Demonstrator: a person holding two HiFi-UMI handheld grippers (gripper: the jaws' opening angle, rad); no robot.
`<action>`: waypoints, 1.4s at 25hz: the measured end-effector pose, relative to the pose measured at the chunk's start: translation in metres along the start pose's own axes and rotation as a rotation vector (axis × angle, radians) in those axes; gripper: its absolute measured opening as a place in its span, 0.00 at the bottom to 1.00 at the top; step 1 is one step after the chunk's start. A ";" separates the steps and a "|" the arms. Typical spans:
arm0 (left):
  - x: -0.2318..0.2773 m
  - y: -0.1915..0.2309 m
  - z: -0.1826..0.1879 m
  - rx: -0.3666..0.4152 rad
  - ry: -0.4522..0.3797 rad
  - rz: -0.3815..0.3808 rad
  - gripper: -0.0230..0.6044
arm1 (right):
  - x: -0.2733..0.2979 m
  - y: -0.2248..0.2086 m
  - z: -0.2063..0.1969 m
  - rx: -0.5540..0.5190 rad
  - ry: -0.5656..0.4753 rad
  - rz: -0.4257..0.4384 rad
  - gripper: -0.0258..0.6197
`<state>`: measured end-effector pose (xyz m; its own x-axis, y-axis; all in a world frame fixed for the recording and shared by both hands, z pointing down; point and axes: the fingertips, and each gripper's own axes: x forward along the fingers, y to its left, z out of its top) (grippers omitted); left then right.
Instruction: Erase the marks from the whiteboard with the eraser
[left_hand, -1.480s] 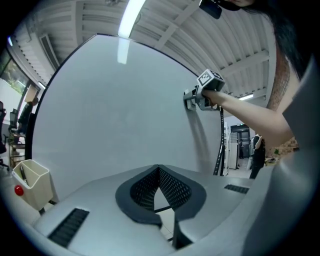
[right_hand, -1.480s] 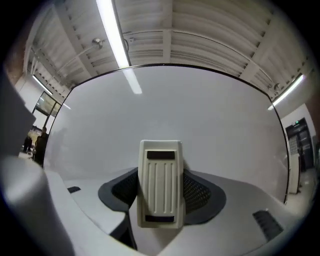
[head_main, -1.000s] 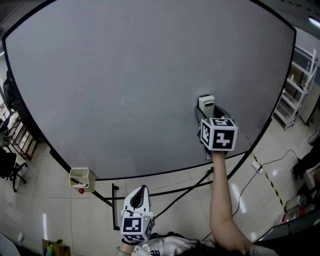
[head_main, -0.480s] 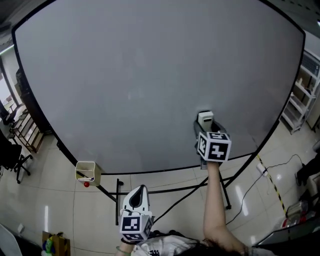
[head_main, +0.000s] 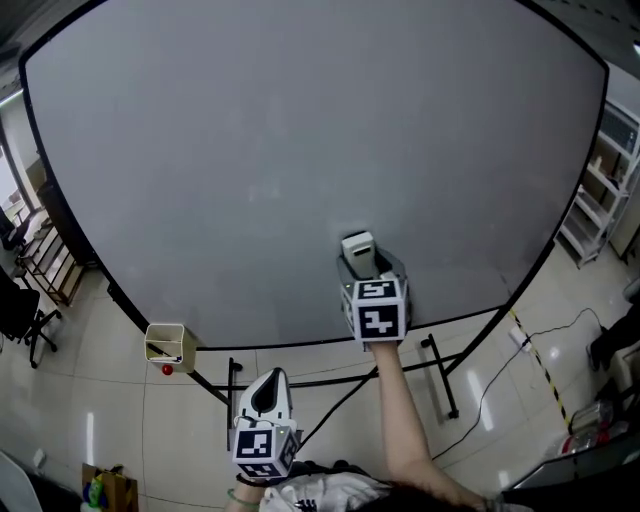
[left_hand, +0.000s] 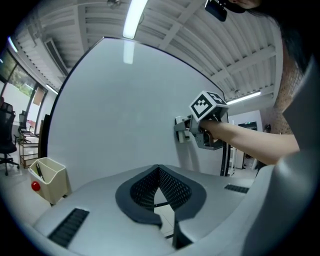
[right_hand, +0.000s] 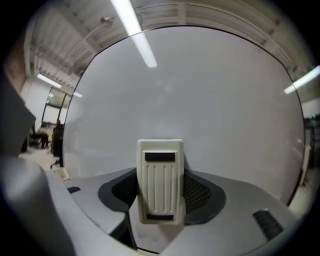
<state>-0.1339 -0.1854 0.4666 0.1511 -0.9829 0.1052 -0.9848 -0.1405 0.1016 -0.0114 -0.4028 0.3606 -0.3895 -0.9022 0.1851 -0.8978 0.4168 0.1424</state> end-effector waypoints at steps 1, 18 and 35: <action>0.000 -0.002 0.000 -0.002 -0.001 -0.010 0.02 | -0.003 -0.032 -0.006 0.071 0.002 -0.032 0.46; 0.007 -0.007 -0.005 -0.005 0.020 -0.032 0.02 | -0.014 -0.066 0.027 0.118 -0.017 -0.103 0.47; 0.007 -0.002 -0.011 -0.033 0.019 -0.051 0.02 | -0.019 -0.079 0.054 0.028 0.058 -0.107 0.47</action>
<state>-0.1295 -0.1905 0.4782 0.2028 -0.9722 0.1174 -0.9726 -0.1861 0.1395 0.0559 -0.4246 0.2937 -0.2792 -0.9333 0.2260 -0.9394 0.3142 0.1371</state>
